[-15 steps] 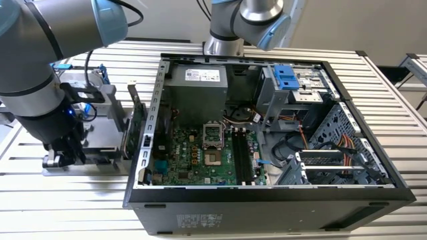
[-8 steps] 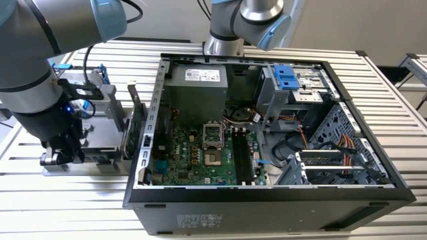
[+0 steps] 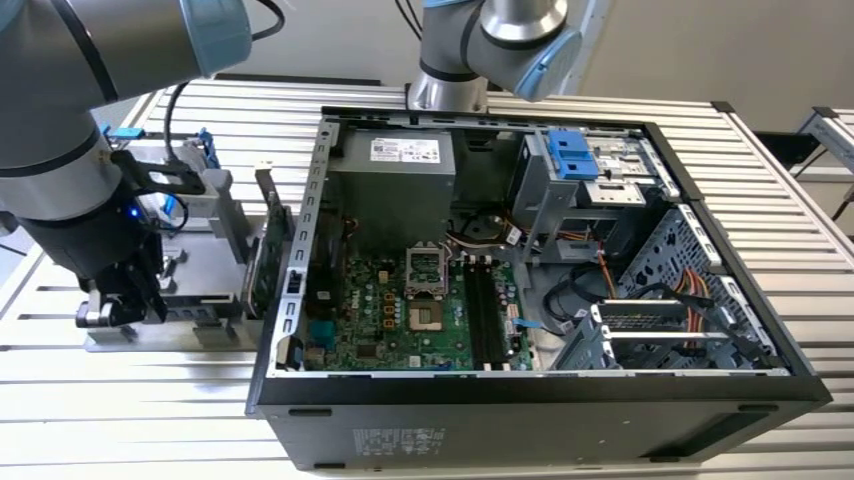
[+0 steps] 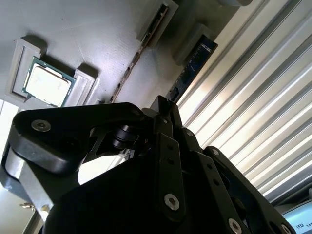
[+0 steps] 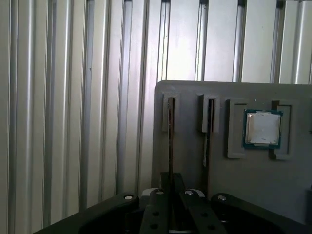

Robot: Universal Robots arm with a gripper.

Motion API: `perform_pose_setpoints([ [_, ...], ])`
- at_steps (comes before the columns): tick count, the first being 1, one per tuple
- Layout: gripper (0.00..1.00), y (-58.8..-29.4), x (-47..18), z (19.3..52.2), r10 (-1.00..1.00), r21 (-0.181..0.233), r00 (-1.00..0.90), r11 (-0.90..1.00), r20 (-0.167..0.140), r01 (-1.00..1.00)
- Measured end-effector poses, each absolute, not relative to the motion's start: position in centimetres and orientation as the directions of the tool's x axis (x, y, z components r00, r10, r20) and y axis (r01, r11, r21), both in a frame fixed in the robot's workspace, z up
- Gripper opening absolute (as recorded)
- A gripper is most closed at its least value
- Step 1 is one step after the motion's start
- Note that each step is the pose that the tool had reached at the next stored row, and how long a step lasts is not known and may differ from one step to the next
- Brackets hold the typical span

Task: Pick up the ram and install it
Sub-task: 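Pick up the ram and move it above insertion slot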

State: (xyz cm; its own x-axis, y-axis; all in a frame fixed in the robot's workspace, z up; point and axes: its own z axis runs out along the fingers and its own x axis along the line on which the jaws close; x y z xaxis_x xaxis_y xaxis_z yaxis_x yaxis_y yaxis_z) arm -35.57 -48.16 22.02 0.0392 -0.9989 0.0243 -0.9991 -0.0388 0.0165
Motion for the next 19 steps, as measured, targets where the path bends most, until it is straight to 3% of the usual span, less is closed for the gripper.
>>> perform_pose_setpoints([
  [19, 0.0, -48.16, -35.57, 22.11, -1.0, 0.015, 0.013, -0.012, 0.023, -1.0],
])
